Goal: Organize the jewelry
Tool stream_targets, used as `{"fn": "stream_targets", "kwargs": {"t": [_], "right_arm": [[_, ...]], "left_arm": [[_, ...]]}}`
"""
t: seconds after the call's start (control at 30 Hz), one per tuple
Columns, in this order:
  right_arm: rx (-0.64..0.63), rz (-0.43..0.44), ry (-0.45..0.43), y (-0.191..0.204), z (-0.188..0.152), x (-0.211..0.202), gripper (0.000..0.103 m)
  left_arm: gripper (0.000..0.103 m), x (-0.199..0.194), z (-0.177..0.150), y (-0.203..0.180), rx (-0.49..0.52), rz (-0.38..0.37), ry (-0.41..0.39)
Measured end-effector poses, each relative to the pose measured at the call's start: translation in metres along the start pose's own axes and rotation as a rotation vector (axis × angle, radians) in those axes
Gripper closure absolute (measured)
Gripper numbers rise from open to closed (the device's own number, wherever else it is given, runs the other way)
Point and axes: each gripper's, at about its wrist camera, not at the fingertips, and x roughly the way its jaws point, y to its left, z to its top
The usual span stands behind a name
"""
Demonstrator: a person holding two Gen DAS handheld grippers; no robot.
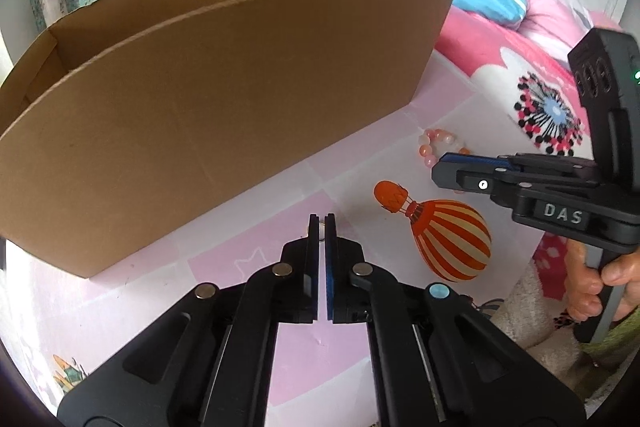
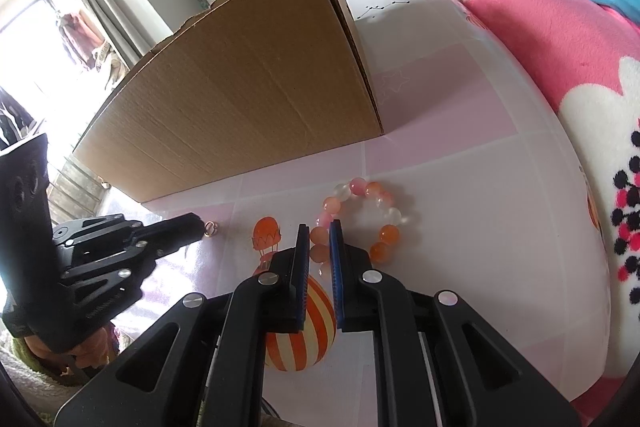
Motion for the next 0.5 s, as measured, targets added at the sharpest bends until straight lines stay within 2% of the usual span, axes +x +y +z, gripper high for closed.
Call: {"fn": "stream_targets", "kwargs": {"t": [0.2,0.33,0.5], "right_arm": [[-0.002,-0.005,-0.001,0.000,0.000,0.000,0.093],[-0.003,-0.006,0.000,0.001,0.000,0.000,0.093],[-0.002,-0.004,-0.001,0.001,0.000,0.000,0.093]], "left_arm": [[0.101,-0.007,-0.003,0.007,-0.012,0.017,0.008],[0.090,-0.003,-0.001,0.006,-0.044,-0.020,0.038],[0.089,0.006,0.000,0.001,-0.074,-0.059,0.070]]}}
